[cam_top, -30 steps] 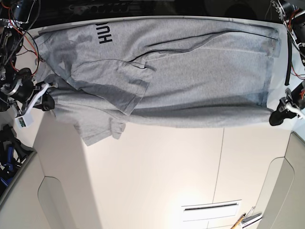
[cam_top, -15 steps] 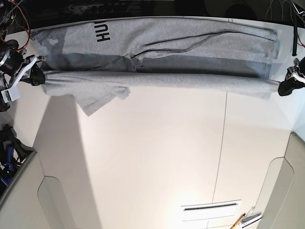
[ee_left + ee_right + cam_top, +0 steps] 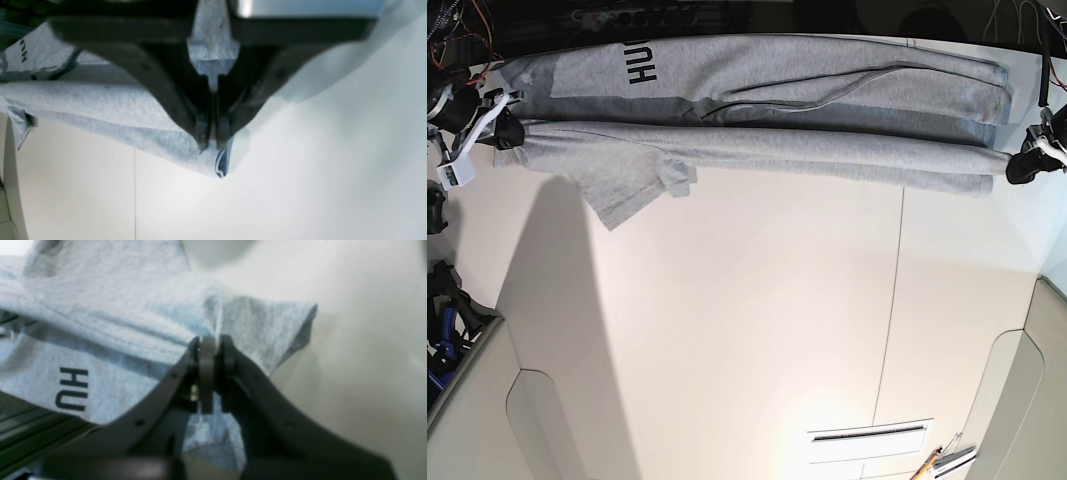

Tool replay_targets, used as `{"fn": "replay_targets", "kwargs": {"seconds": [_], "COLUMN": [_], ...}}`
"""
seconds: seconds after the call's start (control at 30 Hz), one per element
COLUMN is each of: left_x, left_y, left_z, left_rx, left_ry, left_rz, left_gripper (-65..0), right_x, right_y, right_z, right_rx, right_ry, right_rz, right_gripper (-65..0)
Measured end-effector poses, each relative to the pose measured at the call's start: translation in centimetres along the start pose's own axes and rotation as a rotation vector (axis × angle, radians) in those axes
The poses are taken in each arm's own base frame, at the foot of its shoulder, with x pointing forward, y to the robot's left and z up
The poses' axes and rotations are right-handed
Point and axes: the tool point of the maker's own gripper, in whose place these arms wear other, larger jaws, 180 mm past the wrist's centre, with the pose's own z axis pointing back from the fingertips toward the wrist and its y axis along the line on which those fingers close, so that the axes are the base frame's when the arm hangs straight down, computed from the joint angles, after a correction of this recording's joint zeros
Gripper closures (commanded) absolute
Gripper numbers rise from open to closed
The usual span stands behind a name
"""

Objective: Fold the T-shirt properly
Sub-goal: 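Lift the hem and fold it over toward the shoulder edge, then release the hem with the right gripper and smooth the fold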

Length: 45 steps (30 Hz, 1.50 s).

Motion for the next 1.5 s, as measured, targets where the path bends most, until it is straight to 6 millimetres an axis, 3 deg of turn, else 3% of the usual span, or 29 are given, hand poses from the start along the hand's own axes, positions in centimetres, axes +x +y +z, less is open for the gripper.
{"fn": "replay_targets", "kwargs": {"seconds": [0.03, 0.07, 0.13, 0.33, 0.43, 0.7, 0.83, 0.9, 1.17, 1.33, 1.37, 1.43, 1.5], "left_x": [-0.5, -0.9, -1.4, -1.1, -0.9, 0.9, 1.3, 1.4, 1.5, 1.5, 1.5, 1.5, 1.5], "left_y": [0.0, 0.0, 0.0, -0.4, -0.7, -1.8, -1.9, -1.9, -1.9, -1.9, -1.9, -1.9, -1.9], "left_z": [0.0, 0.0, 0.1, 0.1, 0.1, 0.3, 0.3, 0.3, 0.3, 0.3, 0.3, 0.3, 0.3], "left_rx": [0.001, 0.001, -0.003, -0.024, -0.039, -0.105, -0.11, -0.109, -0.109, -0.109, -0.11, -0.109, -0.109], "left_ry": [0.026, 0.049, 0.076, 0.064, 0.052, -0.027, -0.045, -0.049, -0.056, -0.056, -0.056, -0.055, -0.056], "left_rz": [-0.001, -0.001, 0.001, 0.012, 0.02, 0.053, 0.054, 0.053, 0.054, 0.054, 0.054, 0.054, 0.054], "left_gripper": [-3.5, -11.1, -22.3, -24.2, -24.2, -24.2, -24.2, -24.2, -24.2, -24.2, -24.2, -24.2, -24.2], "right_x": [0.0, -0.1, -0.3, -0.2, 0.8, 9.5, 12.2, 12.2, 7.7, 8.6, 8.5, 8.0, 7.3], "right_y": [0.0, -0.1, -0.3, -0.3, -0.5, -0.8, -1.3, -1.5, 1.0, 4.6, 5.6, 7.6, 9.4], "right_z": [0.0, 0.0, 0.0, 0.0, 0.1, 1.0, 1.0, -0.5, -10.3, -13.2, -13.6, -14.1, -14.3], "right_rx": [-0.002, -0.006, -0.016, -0.017, -0.024, -0.035, -0.045, -0.023, 0.17, 0.28, 0.301, 0.344, 0.392], "right_ry": [0.001, 0.004, 0.014, 0.011, -0.013, -0.285, -0.344, -0.331, -0.096, -0.087, -0.082, -0.049, -0.01], "right_rz": [0.001, 0.003, 0.002, 0.002, 0.012, 0.054, 0.062, 0.023, -0.11, -0.144, -0.139, -0.126, -0.109], "right_gripper": [-8.8, -17.2, -24.5, -24.4, -24.4, -24.4, -24.4, -24.4, -24.4, -23.3, -17.9, 0.0, 0.0]}}
